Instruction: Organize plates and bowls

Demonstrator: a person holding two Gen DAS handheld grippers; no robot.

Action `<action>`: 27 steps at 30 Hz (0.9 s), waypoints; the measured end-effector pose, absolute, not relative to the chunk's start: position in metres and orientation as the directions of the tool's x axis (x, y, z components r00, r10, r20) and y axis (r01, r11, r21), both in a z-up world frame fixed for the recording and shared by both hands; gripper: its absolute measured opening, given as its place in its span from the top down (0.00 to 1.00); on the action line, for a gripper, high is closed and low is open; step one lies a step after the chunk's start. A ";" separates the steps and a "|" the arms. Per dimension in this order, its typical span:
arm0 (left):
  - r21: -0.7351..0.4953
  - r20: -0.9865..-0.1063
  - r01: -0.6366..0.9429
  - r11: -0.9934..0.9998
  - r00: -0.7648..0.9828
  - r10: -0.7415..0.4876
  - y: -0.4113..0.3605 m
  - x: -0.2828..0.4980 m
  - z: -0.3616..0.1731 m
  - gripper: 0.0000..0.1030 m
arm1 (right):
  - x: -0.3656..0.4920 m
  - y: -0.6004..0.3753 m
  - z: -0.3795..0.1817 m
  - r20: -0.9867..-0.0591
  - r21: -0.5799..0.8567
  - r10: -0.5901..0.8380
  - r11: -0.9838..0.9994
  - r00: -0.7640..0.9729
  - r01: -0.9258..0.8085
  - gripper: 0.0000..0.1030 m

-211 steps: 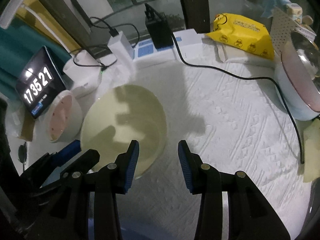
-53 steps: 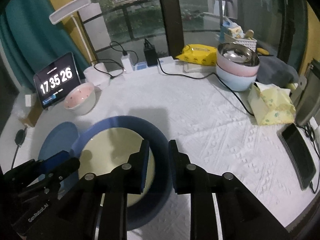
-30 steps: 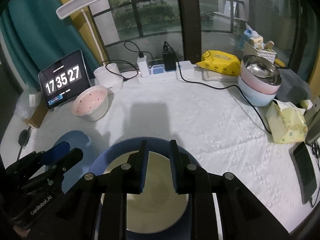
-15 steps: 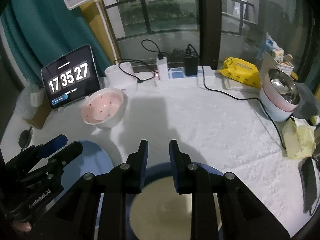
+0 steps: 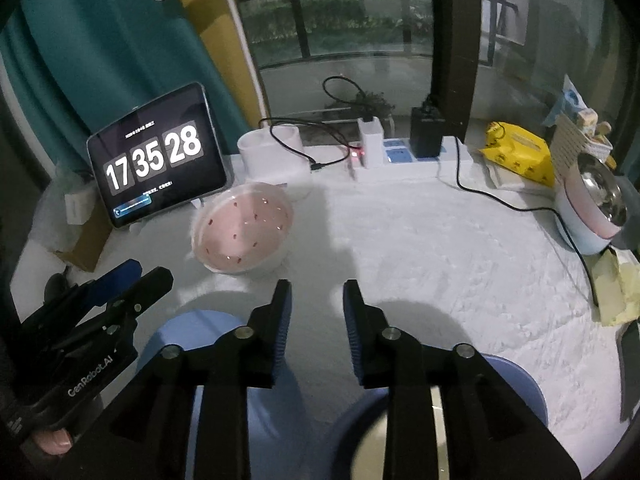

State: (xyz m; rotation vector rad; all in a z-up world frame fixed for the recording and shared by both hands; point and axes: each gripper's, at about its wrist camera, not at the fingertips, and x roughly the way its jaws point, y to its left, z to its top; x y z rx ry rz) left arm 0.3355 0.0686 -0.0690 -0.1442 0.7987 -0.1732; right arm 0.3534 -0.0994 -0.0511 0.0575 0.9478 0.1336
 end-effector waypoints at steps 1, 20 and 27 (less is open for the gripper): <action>-0.195 -0.698 0.098 0.976 0.685 -0.209 0.072 0.337 -0.069 0.54 | 0.357 -0.095 -0.051 -0.809 0.106 0.139 0.990 0.571 -0.090 0.68; -0.255 -0.750 0.057 0.965 0.618 -0.235 0.101 0.404 -0.104 0.55 | 0.428 -0.066 -0.098 -0.873 0.140 0.131 0.990 0.470 -0.016 0.68; -0.255 -0.790 0.052 0.965 0.564 -0.239 0.098 0.423 -0.126 0.55 | 0.444 -0.064 -0.130 -0.905 0.174 0.140 0.984 0.402 0.049 0.68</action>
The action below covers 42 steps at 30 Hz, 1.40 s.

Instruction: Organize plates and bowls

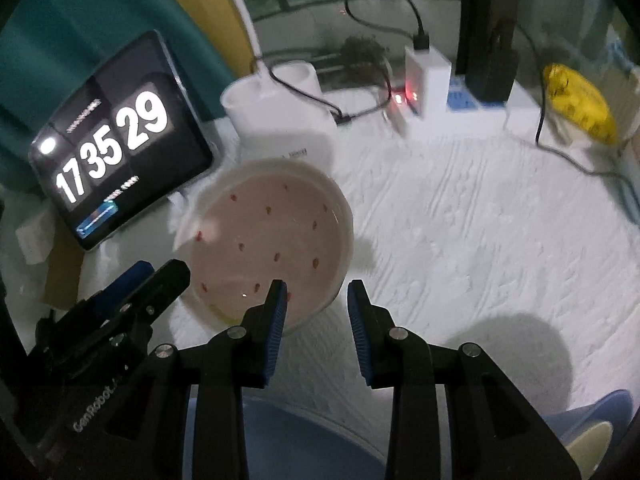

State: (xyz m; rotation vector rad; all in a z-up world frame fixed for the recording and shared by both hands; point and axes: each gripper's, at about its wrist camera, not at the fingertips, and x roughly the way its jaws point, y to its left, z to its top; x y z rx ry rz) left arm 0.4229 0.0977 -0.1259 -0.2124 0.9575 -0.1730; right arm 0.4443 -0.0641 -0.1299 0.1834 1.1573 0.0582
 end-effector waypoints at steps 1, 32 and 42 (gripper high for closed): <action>-0.252 -0.793 0.057 0.966 0.559 -0.240 0.097 0.424 -0.127 0.55 | 0.446 -0.064 -0.134 -0.908 0.173 0.137 0.983 0.396 0.057 0.68; -0.182 -0.765 0.174 0.968 0.593 -0.251 0.078 0.413 -0.126 0.75 | 0.433 -0.063 -0.118 -0.854 0.194 0.148 0.980 0.498 0.043 0.90; -0.189 -0.713 0.169 0.967 0.653 -0.254 0.078 0.384 -0.094 0.76 | 0.406 -0.059 -0.087 -0.823 0.199 0.160 0.980 0.545 0.013 0.90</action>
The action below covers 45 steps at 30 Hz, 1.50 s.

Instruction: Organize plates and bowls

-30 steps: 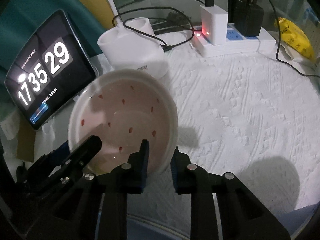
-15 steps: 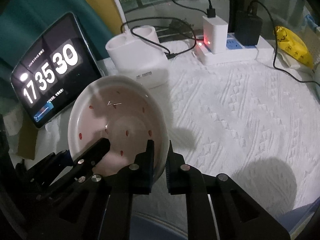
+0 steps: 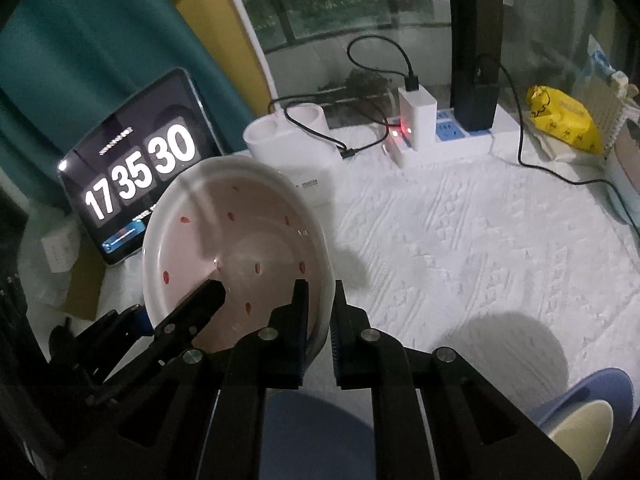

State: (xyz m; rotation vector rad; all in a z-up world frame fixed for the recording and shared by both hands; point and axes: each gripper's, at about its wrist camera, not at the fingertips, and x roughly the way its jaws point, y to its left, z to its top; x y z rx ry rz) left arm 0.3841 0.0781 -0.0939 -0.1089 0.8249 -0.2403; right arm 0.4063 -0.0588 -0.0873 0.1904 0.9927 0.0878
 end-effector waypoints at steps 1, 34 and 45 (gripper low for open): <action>-0.188 -0.711 0.169 0.967 0.657 -0.253 0.078 0.383 -0.092 0.76 | 0.402 -0.059 -0.083 -0.819 0.203 0.164 0.979 0.550 0.009 0.90; -0.145 -0.688 0.239 0.960 0.674 -0.271 0.005 0.297 -0.055 0.75 | 0.314 -0.129 -0.038 -0.748 0.273 0.202 0.962 0.632 0.016 0.90; -0.145 -0.697 0.284 0.948 0.651 -0.302 -0.033 0.282 -0.056 0.75 | 0.290 -0.167 -0.038 -0.744 0.286 0.186 0.957 0.641 0.055 0.90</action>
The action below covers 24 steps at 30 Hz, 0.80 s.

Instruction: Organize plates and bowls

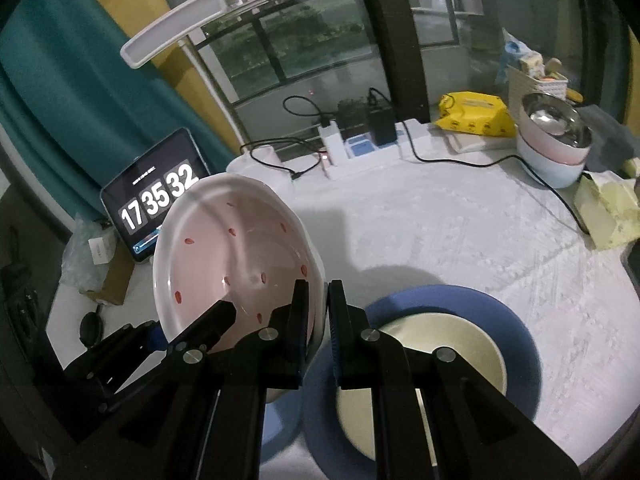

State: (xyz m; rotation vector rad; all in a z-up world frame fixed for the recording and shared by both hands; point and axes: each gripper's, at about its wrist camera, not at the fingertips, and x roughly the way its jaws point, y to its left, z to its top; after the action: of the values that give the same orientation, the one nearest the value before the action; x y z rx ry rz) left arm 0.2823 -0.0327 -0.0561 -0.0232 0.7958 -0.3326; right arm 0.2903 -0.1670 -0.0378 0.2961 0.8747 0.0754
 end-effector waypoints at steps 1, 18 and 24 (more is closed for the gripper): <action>-0.145 -0.699 0.287 0.947 0.648 -0.304 -0.035 0.282 -0.057 0.75 | 0.288 -0.170 -0.038 -0.744 0.287 0.184 0.956 0.642 0.059 0.90; -0.138 -0.734 0.343 0.929 0.594 -0.328 -0.090 0.257 -0.072 0.75 | 0.252 -0.222 -0.058 -0.765 0.303 0.168 0.946 0.621 0.117 0.90; -0.124 -0.747 0.360 0.925 0.580 -0.325 -0.106 0.249 -0.078 0.75 | 0.243 -0.238 -0.065 -0.773 0.310 0.170 0.942 0.611 0.130 0.90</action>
State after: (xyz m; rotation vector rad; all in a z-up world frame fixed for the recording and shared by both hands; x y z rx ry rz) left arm 0.2494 -0.1063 -0.0780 0.0432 0.8643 -0.4008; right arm 0.2427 -0.2384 -0.0654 0.3544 0.9179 0.0234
